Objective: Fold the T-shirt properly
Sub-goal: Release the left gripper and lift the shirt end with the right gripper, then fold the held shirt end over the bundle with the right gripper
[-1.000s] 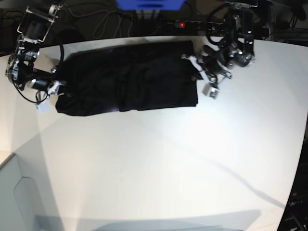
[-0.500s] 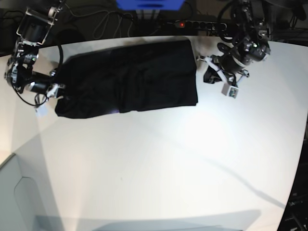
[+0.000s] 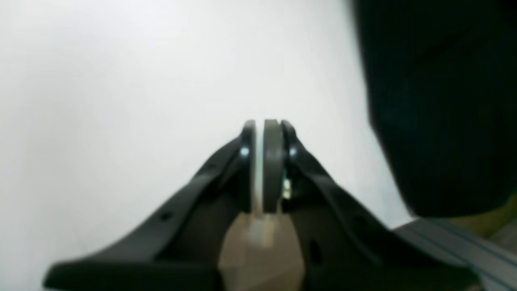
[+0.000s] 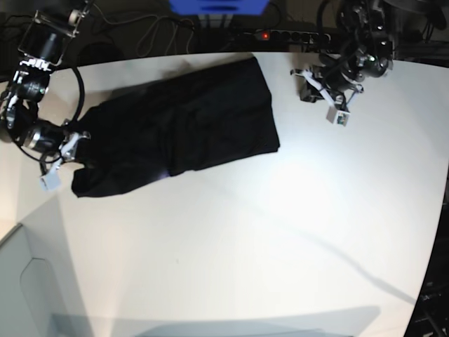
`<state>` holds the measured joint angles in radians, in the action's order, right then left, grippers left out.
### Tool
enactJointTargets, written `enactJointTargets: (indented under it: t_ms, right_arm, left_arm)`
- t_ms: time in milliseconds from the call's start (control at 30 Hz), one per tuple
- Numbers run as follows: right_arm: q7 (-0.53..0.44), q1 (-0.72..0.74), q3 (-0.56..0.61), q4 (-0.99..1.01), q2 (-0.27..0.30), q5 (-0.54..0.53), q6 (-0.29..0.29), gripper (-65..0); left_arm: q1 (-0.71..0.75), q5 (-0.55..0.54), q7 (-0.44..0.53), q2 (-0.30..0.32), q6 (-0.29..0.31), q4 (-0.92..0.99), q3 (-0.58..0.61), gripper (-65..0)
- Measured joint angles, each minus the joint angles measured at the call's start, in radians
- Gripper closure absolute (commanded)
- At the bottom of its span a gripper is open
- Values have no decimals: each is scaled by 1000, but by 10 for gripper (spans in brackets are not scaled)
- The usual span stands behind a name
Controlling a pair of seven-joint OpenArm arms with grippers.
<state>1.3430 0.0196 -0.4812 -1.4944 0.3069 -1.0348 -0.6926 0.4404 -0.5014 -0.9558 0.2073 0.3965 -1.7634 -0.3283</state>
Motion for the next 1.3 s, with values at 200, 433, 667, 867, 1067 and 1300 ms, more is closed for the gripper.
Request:
enactJointTargets:
  t_ms: [200,433,667,867,1067,1300]
  right_arm:
    - [10,-71,0,-219,-49,2,0,0]
    - [15,-125,32,-382,-110,7,0,0]
    - [8,-156,144,-441,-126,7,81,0]
    - [-10,-156,252,-441,-148,7,180,0]
    - [-86,-156,417,-441,-150,3,263,0]
    - [-93,-125,532,-436,-154,6,407,0]
  left_arm:
    - [0,-27,80,0,4,50,1,-39]
    - [0,-30,82,3,4,53,1,-39]
    - [0,-30,82,3,4,53,1,-39]
    - [0,-30,82,3,4,55,1,-39]
    - [0,-31,83,3,4,59,1,-39]
    - [0,-39,93,3,8,73,1,-39]
